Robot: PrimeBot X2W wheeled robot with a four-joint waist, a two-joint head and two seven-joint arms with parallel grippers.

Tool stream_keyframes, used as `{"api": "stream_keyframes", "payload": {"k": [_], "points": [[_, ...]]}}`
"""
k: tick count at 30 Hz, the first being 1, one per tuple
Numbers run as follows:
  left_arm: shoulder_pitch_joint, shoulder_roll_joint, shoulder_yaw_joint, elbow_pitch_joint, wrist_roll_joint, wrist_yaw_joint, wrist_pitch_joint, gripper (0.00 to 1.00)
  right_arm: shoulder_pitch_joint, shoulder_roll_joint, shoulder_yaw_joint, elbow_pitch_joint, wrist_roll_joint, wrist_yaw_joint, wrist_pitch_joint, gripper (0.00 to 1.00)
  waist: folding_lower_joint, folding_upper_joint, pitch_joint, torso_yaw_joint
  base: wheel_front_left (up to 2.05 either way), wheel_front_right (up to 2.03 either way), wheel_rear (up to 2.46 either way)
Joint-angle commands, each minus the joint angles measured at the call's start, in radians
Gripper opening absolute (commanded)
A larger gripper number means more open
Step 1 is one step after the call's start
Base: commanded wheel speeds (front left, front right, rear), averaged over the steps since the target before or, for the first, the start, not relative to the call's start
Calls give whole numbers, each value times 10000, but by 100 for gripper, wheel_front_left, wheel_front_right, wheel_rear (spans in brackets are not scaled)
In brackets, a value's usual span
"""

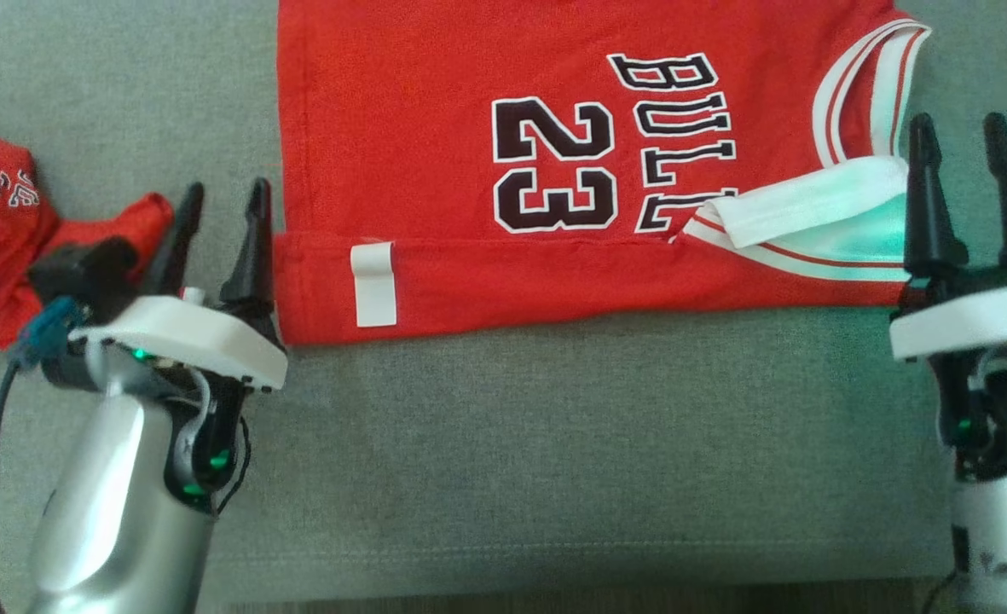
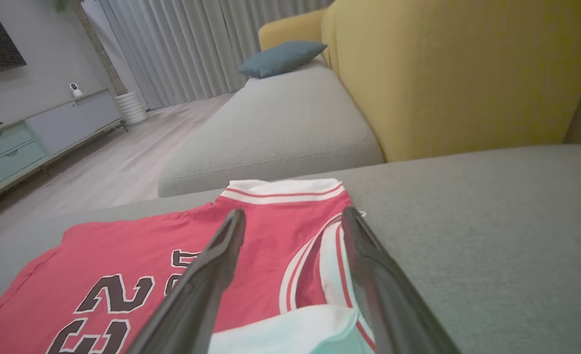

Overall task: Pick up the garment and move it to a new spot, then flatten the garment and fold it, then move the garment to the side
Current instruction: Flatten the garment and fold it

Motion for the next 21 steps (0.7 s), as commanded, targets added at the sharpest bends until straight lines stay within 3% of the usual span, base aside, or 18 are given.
{"api": "stream_keyframes", "payload": {"k": [1, 7, 21], "points": [[18, 142, 392, -528, 298, 215, -460, 100, 275, -101, 302, -522, -325, 75, -429, 100, -1, 0, -114, -27, 0, 0, 0], [532, 106, 232, -1379, 1171, 774, -1469, 100, 1273, 19, 589, -1265, -1168, 75, -1117, 100, -1, 0, -528, -121, 0, 0, 0], [2036, 236, 10, -2398, 1523, 1339, -1322, 100, 2747, 517, 627, -2053, -1282, 75, -860, 100, -1, 0, -1158, -297, 0, 0, 0]]}}
